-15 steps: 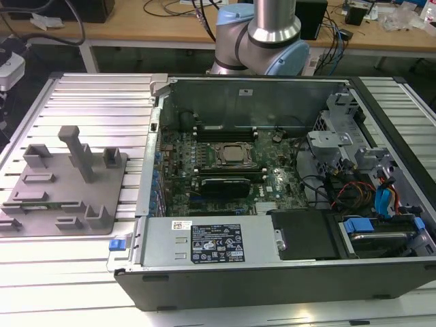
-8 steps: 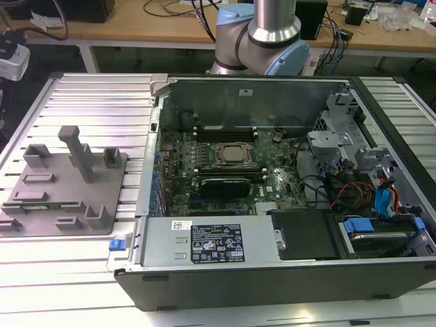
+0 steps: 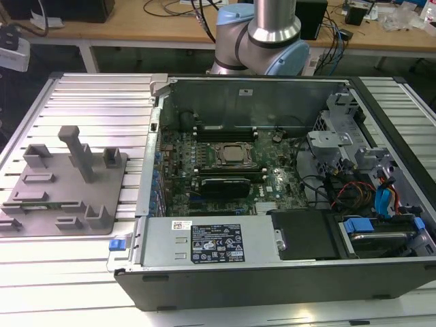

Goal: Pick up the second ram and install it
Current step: 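Pick up the second ram and move it above second insertion slot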

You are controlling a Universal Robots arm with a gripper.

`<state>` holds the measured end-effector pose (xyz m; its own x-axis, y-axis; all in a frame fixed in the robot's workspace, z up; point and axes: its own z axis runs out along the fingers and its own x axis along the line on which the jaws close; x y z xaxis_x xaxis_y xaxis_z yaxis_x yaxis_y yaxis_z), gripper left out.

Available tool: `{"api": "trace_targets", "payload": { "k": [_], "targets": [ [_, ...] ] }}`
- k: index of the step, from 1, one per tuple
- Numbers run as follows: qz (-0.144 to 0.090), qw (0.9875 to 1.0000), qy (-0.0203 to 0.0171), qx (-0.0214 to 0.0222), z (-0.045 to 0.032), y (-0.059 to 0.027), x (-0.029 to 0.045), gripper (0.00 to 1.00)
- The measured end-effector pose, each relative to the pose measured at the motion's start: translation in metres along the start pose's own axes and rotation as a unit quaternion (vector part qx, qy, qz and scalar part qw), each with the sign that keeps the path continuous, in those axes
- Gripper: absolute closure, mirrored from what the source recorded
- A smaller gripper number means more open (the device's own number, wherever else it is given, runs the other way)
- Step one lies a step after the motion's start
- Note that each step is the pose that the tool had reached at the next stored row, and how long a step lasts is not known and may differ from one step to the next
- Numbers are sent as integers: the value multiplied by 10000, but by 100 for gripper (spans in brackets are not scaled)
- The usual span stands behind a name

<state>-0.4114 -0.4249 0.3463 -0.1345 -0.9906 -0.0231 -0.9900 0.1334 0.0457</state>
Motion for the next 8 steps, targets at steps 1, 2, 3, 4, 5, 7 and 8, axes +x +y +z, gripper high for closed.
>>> {"api": "trace_targets", "payload": {
  "k": [1, 2, 3, 4, 5, 7, 8],
  "targets": [
    [-71, 10000, 3, -1, 16, -1, 1, 92],
    [-71, 10000, 3, -1, 72, -3, 2, 92],
    [-71, 10000, 3, -1, 112, -5, 3, 92],
    [-71, 10000, 3, -1, 151, -7, 4, 92],
    [-71, 10000, 3, -1, 188, -9, 5, 92],
    [-71, 10000, 3, -1, 254, -12, 6, 92],
    [-71, 10000, 3, -2, 271, -12, 7, 92]
  ]
}}
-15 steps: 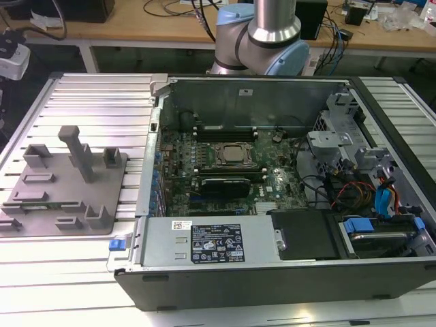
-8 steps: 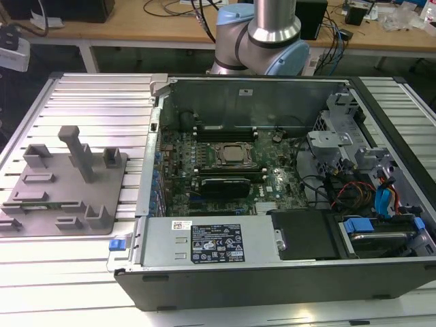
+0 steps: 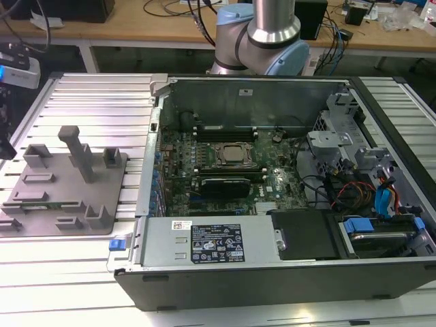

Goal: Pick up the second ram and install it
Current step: 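Pick up the second ram and move it above second insertion slot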

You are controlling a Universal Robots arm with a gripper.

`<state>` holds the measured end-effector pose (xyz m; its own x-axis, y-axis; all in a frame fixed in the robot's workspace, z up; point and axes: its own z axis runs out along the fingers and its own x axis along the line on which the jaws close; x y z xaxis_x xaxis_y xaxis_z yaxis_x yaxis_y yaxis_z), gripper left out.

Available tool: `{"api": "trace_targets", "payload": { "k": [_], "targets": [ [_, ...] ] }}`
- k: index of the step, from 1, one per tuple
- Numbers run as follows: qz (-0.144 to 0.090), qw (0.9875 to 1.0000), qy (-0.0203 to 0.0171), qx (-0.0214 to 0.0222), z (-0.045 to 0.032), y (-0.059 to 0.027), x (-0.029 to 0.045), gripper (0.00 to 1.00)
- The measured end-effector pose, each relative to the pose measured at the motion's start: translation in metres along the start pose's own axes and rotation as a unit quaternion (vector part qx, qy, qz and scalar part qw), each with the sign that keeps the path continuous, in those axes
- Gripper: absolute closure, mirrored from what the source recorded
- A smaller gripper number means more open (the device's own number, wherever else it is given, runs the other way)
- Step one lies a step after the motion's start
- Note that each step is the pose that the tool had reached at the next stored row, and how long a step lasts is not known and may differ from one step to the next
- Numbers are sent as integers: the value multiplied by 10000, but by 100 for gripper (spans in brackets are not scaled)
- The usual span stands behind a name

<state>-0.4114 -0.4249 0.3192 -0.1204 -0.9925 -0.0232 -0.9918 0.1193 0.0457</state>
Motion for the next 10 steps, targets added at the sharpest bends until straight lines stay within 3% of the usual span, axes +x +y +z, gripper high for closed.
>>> {"api": "trace_targets", "payload": {
  "k": [10],
  "targets": [
    [0, 10000, 0, 0, 229, -11, 5, 92]
  ]
}}
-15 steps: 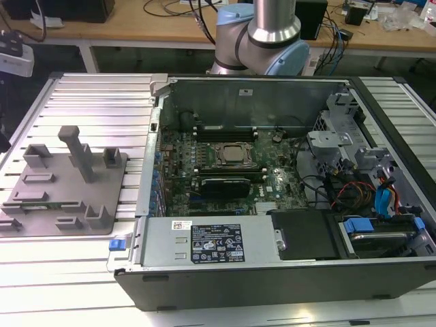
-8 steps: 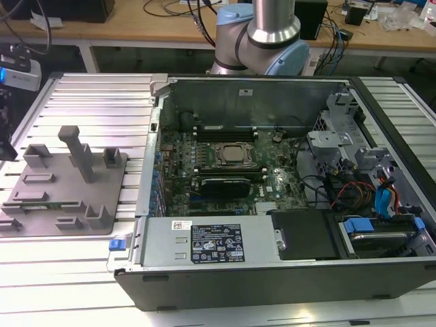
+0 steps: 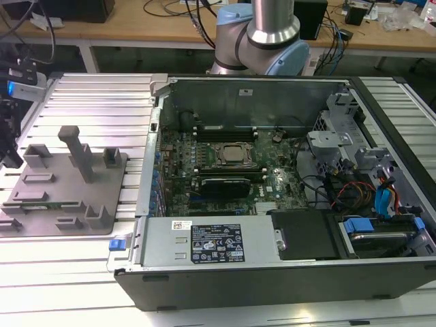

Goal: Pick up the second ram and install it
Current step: 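Pick up the second ram and move it above second insertion slot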

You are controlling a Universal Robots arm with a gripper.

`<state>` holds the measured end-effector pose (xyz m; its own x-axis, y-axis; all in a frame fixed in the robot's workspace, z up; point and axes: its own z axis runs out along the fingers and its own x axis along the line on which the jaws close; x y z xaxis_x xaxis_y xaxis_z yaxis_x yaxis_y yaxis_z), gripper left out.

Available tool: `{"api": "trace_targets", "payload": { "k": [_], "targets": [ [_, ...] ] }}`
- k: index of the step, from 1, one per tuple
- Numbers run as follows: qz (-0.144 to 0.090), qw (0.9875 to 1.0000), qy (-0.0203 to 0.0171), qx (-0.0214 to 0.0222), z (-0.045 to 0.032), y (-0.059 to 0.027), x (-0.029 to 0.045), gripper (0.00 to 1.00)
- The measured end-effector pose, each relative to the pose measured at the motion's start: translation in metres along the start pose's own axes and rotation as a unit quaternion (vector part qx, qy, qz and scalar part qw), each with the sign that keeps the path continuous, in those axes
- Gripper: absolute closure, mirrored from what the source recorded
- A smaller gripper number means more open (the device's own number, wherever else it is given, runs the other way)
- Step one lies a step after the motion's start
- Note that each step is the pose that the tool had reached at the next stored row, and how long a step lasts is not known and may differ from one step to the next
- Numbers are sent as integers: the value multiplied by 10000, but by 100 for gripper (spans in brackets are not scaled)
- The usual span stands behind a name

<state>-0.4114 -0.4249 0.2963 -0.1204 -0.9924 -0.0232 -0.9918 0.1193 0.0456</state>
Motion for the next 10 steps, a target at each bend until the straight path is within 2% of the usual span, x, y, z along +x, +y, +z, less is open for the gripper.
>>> {"api": "trace_targets", "payload": {
  "k": [5, 10],
  "targets": [
    [1, 10000, 0, 0, 135, -5, 5, 92],
    [-3, 10000, 0, 0, 199, -16, 69, 92]
  ]
}}
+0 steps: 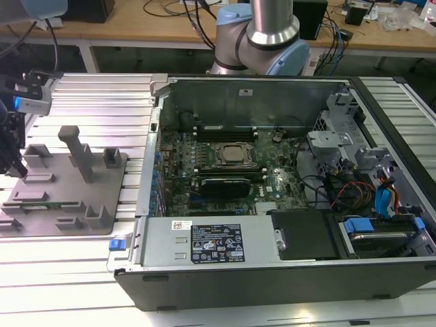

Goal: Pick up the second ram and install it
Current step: 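Pick up the second ram and move it above second insertion slot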

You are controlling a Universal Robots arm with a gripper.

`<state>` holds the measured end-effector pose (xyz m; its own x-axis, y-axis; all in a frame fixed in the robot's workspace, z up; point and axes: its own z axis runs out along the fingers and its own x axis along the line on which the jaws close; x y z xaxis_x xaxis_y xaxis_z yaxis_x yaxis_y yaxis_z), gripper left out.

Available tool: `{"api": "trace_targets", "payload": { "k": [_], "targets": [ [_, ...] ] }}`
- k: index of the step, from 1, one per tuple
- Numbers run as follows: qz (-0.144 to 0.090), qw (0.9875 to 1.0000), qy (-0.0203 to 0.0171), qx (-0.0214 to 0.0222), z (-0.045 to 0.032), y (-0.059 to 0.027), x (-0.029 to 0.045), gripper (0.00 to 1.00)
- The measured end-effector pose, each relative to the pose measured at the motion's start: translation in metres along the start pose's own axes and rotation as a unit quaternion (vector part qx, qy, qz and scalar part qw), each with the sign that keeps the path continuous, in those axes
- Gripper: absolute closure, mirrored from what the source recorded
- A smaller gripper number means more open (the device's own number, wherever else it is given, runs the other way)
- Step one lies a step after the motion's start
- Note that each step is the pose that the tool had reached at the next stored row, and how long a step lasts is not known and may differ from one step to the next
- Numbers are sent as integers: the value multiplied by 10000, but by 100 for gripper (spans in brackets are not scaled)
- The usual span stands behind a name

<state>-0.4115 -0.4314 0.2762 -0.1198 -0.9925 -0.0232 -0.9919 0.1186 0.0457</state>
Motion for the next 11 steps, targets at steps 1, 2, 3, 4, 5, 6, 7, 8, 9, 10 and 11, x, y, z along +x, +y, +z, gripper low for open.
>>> {"api": "trace_targets", "payload": {
  "k": [1, 2, 3, 4, 5, 6, 7, 8, 9, 10, 11],
  "targets": [
    [-1, 10000, 0, 0, 14, -3, 21, 92],
    [-2, 10000, 0, 0, 27, -6, 40, 92],
    [-2, 10000, 0, 0, 34, -7, 48, 92],
    [-2, 10000, 0, 1, 47, -10, 60, 92],
    [-2, 10000, 0, 0, 75, -10, 65, 92],
    [-3, 10000, 1, 0, 97, -12, 69, 92],
    [-3, 10000, 1, -1, 97, -12, 69, 92],
    [-4, 10000, 0, 0, 99, -12, 69, 92],
    [-4, 10000, -2, 2, 110, -13, 69, 92],
    [-4, 10000, 0, 1, 121, -13, 69, 92],
    [-4, 10000, 0, 0, 161, -15, 70, 92]
  ]
}}
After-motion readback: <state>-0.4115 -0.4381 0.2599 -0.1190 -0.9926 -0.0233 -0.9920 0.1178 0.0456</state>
